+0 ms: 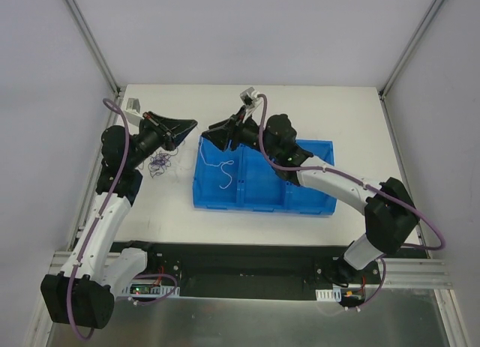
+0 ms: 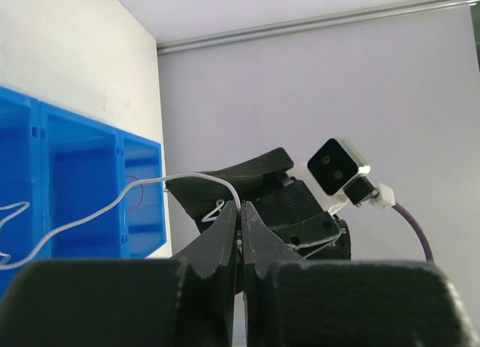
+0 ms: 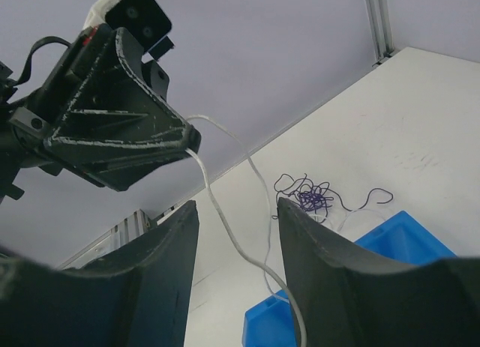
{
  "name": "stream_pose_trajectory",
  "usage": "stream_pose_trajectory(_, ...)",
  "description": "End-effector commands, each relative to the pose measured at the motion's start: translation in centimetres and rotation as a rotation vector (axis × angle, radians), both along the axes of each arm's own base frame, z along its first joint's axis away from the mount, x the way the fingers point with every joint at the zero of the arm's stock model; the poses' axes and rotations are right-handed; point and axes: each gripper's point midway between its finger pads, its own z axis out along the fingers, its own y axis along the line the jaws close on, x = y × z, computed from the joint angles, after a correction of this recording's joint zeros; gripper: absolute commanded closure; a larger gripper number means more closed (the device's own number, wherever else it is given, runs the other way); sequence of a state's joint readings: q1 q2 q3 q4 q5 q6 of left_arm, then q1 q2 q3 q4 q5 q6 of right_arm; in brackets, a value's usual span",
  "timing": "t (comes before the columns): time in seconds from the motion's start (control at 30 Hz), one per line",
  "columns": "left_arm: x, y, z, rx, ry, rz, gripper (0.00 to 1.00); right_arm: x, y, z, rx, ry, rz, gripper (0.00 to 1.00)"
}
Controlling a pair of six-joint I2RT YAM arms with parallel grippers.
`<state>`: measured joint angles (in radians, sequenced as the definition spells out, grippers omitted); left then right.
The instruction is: Untangle the cables
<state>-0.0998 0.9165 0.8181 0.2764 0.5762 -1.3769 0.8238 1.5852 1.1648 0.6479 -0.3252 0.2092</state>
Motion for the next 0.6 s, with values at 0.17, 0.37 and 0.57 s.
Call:
stream_pose_trajectory(0.17, -0.5, -1.4, 0.8, -0.039, -0.018, -0.03, 1.0, 0.2, 0.1, 1.4, 0.021, -0.062, -0.04, 0.83)
stream_pose_trajectory(0.37, -0.4, -0.9, 0.8, -0.013, -0.02, 0.007, 1.0, -0.3, -1.0, 2.3, 0.021, -0.116, -0.057, 0.99)
stream_pose_trajectory(0.57, -1.2, -1.4, 2.6, 0.089, -0.143, -0.044, 0.43, -2.1, -4.0, 5.3, 0.038, -0.209, -0.097, 0.99)
